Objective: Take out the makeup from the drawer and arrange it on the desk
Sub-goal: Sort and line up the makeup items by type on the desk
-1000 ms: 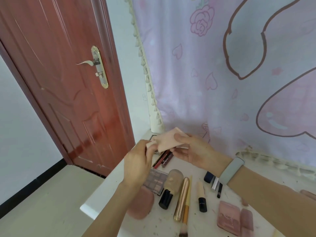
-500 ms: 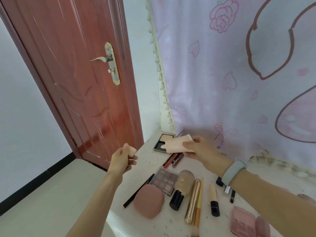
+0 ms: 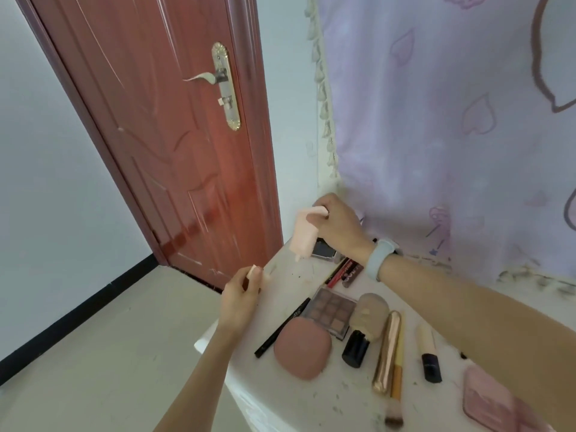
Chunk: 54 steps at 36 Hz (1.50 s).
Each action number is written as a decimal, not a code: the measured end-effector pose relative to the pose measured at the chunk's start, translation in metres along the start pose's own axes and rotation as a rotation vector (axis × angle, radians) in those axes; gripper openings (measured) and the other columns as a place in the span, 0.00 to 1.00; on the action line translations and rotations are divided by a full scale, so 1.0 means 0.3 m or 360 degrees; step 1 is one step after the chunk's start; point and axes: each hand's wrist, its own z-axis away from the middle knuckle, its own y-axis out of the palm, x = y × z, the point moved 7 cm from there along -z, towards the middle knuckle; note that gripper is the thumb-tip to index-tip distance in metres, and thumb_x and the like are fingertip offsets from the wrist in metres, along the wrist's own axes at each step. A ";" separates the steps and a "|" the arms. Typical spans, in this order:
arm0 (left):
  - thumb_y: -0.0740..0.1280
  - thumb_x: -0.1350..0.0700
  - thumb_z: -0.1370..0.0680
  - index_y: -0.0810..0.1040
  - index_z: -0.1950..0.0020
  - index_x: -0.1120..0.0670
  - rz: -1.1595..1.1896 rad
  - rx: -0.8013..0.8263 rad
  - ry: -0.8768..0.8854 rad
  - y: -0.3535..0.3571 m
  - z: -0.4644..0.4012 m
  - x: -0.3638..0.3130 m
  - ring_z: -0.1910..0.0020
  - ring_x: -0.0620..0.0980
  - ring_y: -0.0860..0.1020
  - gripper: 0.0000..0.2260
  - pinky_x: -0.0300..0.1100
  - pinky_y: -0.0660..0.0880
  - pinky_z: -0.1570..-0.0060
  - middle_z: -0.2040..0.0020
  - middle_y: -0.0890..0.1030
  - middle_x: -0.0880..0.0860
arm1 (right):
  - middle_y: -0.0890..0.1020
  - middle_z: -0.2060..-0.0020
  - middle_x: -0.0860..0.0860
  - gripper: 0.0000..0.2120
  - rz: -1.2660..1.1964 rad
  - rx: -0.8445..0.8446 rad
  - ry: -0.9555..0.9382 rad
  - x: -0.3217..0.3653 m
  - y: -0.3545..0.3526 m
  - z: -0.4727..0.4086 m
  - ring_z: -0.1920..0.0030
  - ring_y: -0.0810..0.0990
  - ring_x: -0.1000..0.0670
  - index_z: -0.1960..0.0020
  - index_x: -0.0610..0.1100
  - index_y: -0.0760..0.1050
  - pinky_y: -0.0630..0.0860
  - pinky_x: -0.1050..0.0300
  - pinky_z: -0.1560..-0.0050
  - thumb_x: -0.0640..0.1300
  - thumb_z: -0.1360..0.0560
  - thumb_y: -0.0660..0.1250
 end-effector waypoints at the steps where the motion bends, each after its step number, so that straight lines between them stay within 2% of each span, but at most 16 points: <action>1: 0.58 0.47 0.20 0.78 0.55 0.50 -0.0002 -0.0011 0.0013 0.001 0.002 -0.002 0.61 0.44 0.76 0.12 0.39 0.71 0.59 0.62 0.78 0.46 | 0.76 0.55 0.53 0.04 -0.0005 0.0008 -0.0064 0.019 0.000 -0.024 0.56 0.75 0.50 0.52 0.48 0.70 0.71 0.56 0.57 0.43 0.25 0.64; 4: 0.58 0.47 0.20 0.78 0.55 0.51 0.0042 -0.0041 0.0016 0.000 0.003 0.005 0.60 0.47 0.76 0.12 0.42 0.71 0.58 0.63 0.78 0.46 | 0.77 0.54 0.52 0.05 -0.0107 0.0191 -0.0188 0.065 0.035 -0.082 0.54 0.75 0.50 0.50 0.44 0.73 0.70 0.60 0.56 0.38 0.24 0.62; 8: 0.59 0.48 0.20 0.78 0.54 0.51 0.0056 -0.0029 0.0054 0.006 -0.001 0.015 0.62 0.45 0.76 0.11 0.39 0.70 0.60 0.65 0.78 0.44 | 0.77 0.45 0.51 0.12 0.0024 0.0643 -0.0250 0.074 0.136 -0.102 0.51 0.75 0.53 0.44 0.44 0.77 0.70 0.68 0.58 0.37 0.21 0.56; 12: 0.61 0.49 0.21 0.78 0.54 0.47 0.0013 -0.0033 0.0088 0.012 -0.003 0.019 0.64 0.44 0.74 0.07 0.36 0.69 0.64 0.63 0.78 0.44 | 0.77 0.38 0.49 0.15 0.0286 0.1019 -0.0269 0.039 0.254 -0.091 0.39 0.74 0.52 0.38 0.43 0.76 0.67 0.65 0.42 0.37 0.20 0.56; 14: 0.63 0.50 0.22 0.78 0.50 0.47 0.0031 -0.0044 0.0063 0.011 -0.003 0.025 0.61 0.46 0.76 0.06 0.36 0.71 0.61 0.60 0.80 0.44 | 0.77 0.37 0.49 0.15 0.0348 0.1093 -0.0255 0.017 0.293 -0.089 0.36 0.73 0.52 0.38 0.43 0.76 0.64 0.68 0.42 0.37 0.20 0.56; 18: 0.67 0.50 0.24 0.76 0.52 0.42 0.0090 -0.0058 0.0051 0.008 0.000 0.019 0.60 0.40 0.77 0.03 0.29 0.70 0.62 0.58 0.81 0.40 | 0.76 0.36 0.49 0.15 0.0403 0.1119 -0.0247 -0.024 0.340 -0.087 0.36 0.72 0.53 0.36 0.44 0.75 0.63 0.69 0.41 0.37 0.21 0.57; 22: 0.67 0.50 0.24 0.77 0.52 0.46 0.0041 0.0013 0.0043 0.023 0.000 0.017 0.60 0.44 0.78 0.03 0.33 0.71 0.62 0.59 0.82 0.45 | 0.79 0.41 0.49 0.18 0.0635 0.1111 -0.0309 -0.072 0.353 -0.081 0.47 0.74 0.55 0.33 0.47 0.71 0.66 0.62 0.48 0.40 0.21 0.58; 24: 0.68 0.50 0.25 0.79 0.50 0.49 -0.0001 0.0055 0.0067 0.030 -0.001 0.012 0.59 0.46 0.78 0.05 0.35 0.71 0.60 0.57 0.81 0.45 | 0.77 0.41 0.48 0.19 0.0767 0.1074 -0.0384 -0.088 0.342 -0.076 0.46 0.71 0.54 0.31 0.49 0.69 0.67 0.59 0.47 0.39 0.21 0.57; 27: 0.69 0.54 0.25 0.79 0.50 0.50 -0.0005 0.0047 0.0105 0.028 0.001 0.003 0.58 0.44 0.76 0.05 0.28 0.69 0.60 0.52 0.79 0.44 | 0.74 0.38 0.48 0.20 0.0799 0.0916 -0.0453 -0.093 0.293 -0.062 0.40 0.68 0.50 0.31 0.49 0.68 0.68 0.52 0.42 0.37 0.21 0.55; 31: 0.71 0.57 0.26 0.76 0.56 0.47 0.0103 0.0045 0.0108 0.024 0.001 0.003 0.59 0.41 0.76 0.06 0.27 0.69 0.63 0.57 0.80 0.44 | 0.75 0.42 0.49 0.18 0.0586 0.0733 -0.0459 -0.078 0.195 0.005 0.43 0.70 0.53 0.34 0.46 0.71 0.68 0.57 0.42 0.36 0.21 0.54; 35: 0.71 0.56 0.27 0.75 0.54 0.43 0.0101 0.0166 0.0156 0.053 -0.001 -0.016 0.59 0.38 0.78 0.09 0.30 0.73 0.61 0.58 0.81 0.42 | 0.77 0.49 0.51 0.14 0.0459 0.0737 -0.0454 -0.070 0.109 0.126 0.49 0.74 0.54 0.37 0.46 0.74 0.68 0.65 0.49 0.39 0.20 0.57; 40: 0.70 0.57 0.26 0.76 0.57 0.38 -0.0207 0.0363 0.0379 0.105 -0.007 -0.066 0.56 0.31 0.75 0.12 0.26 0.66 0.60 0.56 0.80 0.38 | 0.78 0.48 0.50 0.13 0.0605 0.0844 -0.0441 -0.096 0.062 0.239 0.47 0.75 0.51 0.38 0.46 0.75 0.71 0.56 0.45 0.42 0.21 0.60; 43: 0.71 0.57 0.26 0.79 0.53 0.42 -0.0308 0.0402 0.0452 0.126 -0.014 -0.082 0.52 0.33 0.73 0.09 0.22 0.63 0.55 0.55 0.78 0.35 | 0.76 0.44 0.51 0.15 0.0769 0.0883 -0.0431 -0.119 0.055 0.279 0.45 0.73 0.51 0.37 0.48 0.74 0.70 0.56 0.43 0.47 0.22 0.62; 47: 0.71 0.56 0.27 0.82 0.47 0.49 -0.0350 0.0361 0.0431 0.136 -0.033 -0.080 0.53 0.43 0.74 0.09 0.23 0.65 0.53 0.50 0.78 0.44 | 0.74 0.43 0.52 0.16 0.0914 0.0814 -0.0404 -0.131 0.045 0.307 0.44 0.72 0.50 0.37 0.51 0.72 0.68 0.54 0.45 0.52 0.24 0.61; 51: 0.71 0.56 0.26 0.80 0.43 0.48 -0.0282 0.0310 0.0405 0.128 -0.030 -0.089 0.56 0.39 0.74 0.13 0.27 0.68 0.52 0.50 0.76 0.44 | 0.72 0.40 0.54 0.20 0.0940 0.0775 -0.0491 -0.099 0.047 0.342 0.40 0.68 0.52 0.35 0.53 0.70 0.64 0.55 0.44 0.58 0.25 0.60; 54: 0.71 0.56 0.26 0.78 0.42 0.48 -0.0177 0.0208 0.0326 0.096 -0.018 -0.087 0.55 0.38 0.75 0.13 0.26 0.69 0.55 0.50 0.76 0.44 | 0.70 0.38 0.56 0.30 0.1001 0.0838 -0.0574 -0.053 0.080 0.397 0.39 0.65 0.53 0.32 0.53 0.67 0.62 0.54 0.42 0.67 0.28 0.57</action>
